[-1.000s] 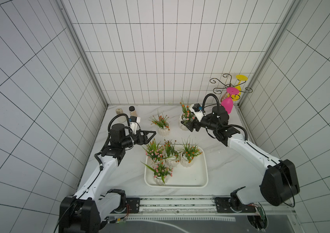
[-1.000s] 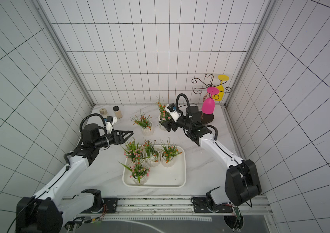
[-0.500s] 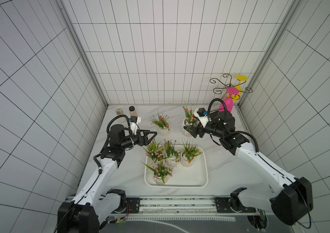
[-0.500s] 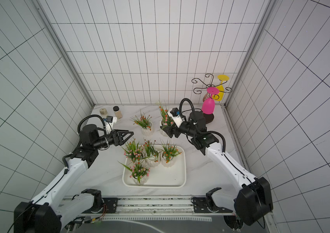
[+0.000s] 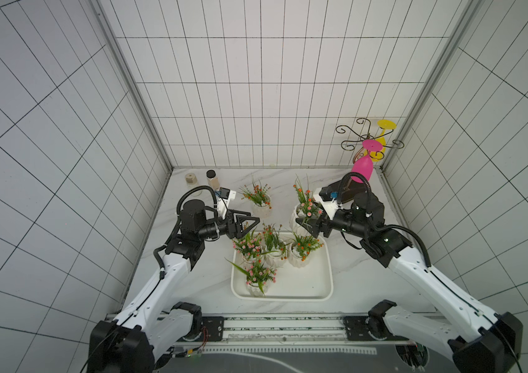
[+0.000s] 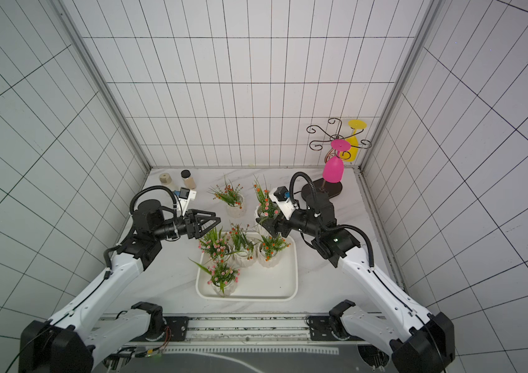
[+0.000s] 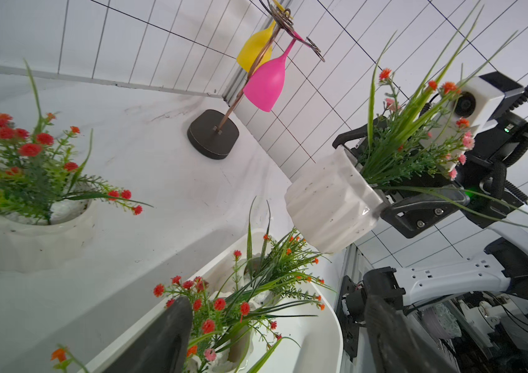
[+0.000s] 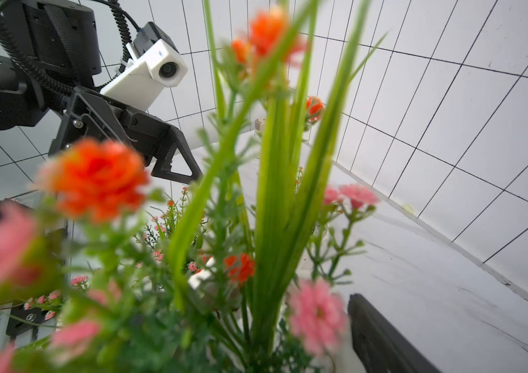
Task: Put the potted gypsophila into the storage box
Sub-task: Place the baby's breath potted plant at the storage box.
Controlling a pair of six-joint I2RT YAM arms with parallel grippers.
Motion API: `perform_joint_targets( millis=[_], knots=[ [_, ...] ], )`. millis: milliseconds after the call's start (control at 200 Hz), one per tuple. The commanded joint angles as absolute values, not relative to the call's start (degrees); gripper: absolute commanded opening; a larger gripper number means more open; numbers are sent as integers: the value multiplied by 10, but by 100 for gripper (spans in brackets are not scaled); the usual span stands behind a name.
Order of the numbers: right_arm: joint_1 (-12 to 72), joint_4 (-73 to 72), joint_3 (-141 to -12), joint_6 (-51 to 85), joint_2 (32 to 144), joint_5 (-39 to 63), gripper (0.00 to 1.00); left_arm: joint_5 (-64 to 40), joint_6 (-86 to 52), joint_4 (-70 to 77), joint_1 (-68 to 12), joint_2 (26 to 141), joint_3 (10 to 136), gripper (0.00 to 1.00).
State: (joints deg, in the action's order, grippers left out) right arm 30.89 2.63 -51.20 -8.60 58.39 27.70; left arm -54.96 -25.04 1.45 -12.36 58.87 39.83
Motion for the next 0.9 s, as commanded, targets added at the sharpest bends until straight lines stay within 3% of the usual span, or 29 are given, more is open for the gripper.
perform_joint_targets(
  millis=[0,515,894],
  knots=[
    [322,21,-476,-91,543,294,68,-561,-240,21,-133,583,394,83],
    [352,46,-415,-76,447,350,68,-550,-192,-33,-189,596,408,81],
    [404,38,-382,-74,438,347,68,-549,-191,-36,-191,591,408,81]
  ],
)
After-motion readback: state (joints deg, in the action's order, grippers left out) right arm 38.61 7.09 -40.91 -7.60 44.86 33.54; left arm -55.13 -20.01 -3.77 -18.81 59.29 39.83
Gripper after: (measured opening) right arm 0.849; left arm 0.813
